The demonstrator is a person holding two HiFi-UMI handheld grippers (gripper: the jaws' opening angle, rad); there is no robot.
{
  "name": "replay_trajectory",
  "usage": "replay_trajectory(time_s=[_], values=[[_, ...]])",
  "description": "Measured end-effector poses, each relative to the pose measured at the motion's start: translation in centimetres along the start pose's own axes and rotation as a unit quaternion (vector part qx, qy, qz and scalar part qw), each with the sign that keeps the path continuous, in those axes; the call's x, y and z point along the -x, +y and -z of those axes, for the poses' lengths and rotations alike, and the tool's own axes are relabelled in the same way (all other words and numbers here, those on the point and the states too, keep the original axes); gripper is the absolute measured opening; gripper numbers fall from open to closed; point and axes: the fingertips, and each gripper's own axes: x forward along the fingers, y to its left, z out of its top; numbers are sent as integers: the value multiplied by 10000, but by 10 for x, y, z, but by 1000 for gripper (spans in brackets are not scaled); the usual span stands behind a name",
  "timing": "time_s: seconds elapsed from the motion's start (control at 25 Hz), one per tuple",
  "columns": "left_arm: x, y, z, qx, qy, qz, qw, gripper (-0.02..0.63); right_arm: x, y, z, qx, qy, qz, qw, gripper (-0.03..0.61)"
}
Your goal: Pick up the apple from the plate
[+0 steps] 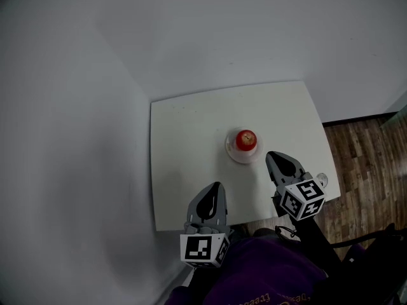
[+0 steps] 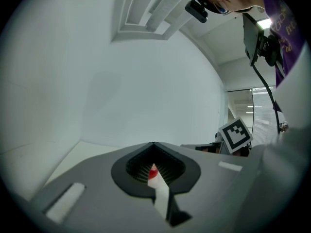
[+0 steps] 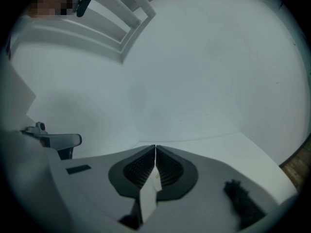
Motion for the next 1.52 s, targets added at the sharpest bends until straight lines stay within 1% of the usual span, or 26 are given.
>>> replay_trajectory(time_s=[0.16,0.28,0.64,0.88,0.92,1.0,1.16,1.28,1.4,1.52], values=[[-15,19,1,29,15,19,10000,6,-19,-4,-2,-57,27,33,10000,12],[-24,23,-1,163,-36,-28,9999,6,-25,-10,-4,-3,103,37,9999,12],[-41,14,-4,337,-46,-174,9993,6,-45,-21,-2,236,522,-344,9978,12],[-44,17,-3,360,-6,-371,9987,6,-57,-27,10,294,723,-459,9959,14],[-44,18,-2,350,12,-392,9986,6,-58,-28,13,309,762,-463,9955,26],[-45,19,0,316,50,-428,9986,6,-62,-30,17,335,834,-474,9948,95],[-44,25,0,287,48,-508,9983,6,-71,-34,25,458,944,-453,9934,130],[-44,32,-2,294,28,-602,9978,6,-80,-33,34,462,1135,-559,9909,170],[-46,37,-3,247,27,-624,9977,6,-89,-31,40,525,1269,-622,9886,209],[-49,42,-2,242,37,-647,9976,6,-97,-32,43,633,1344,-597,9871,231]])
